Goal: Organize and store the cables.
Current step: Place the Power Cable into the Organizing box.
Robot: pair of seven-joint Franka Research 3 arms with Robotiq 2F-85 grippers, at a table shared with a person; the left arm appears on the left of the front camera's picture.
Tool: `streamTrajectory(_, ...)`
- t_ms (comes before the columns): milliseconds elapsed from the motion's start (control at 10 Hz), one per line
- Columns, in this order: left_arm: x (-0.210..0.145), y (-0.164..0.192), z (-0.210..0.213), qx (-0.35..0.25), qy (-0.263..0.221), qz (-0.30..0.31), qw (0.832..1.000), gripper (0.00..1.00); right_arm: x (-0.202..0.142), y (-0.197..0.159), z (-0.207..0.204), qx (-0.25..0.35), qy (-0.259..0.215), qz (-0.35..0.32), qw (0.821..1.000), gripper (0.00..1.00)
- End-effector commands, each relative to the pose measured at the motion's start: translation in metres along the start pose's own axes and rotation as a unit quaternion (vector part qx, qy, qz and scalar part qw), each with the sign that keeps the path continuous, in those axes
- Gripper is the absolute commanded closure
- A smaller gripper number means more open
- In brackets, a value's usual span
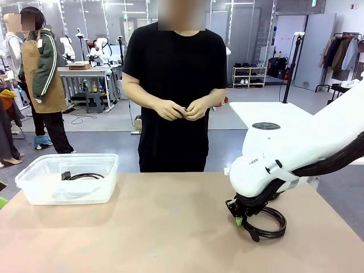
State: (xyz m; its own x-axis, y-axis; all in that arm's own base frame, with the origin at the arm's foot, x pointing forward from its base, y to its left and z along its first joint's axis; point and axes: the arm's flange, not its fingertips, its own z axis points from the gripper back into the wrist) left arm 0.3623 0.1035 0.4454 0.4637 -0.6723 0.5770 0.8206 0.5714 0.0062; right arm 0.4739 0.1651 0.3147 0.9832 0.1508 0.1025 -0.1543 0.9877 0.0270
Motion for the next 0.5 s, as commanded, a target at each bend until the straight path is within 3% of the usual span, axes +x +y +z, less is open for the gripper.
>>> streamTrajectory(0, 0.003, 0.003, 0.001, 0.001, 0.000, 0.008, 1.000, 0.00, -0.001, 0.007, 0.027, -0.022, -0.006, -0.026, 0.999, 1.00)
streamTrajectory(400, 0.003, 0.003, 0.001, 0.001, 0.000, 0.008, 1.000, 0.00, -0.001, 0.043, 0.060, -0.027, 0.005, -0.070, 0.997, 0.97)
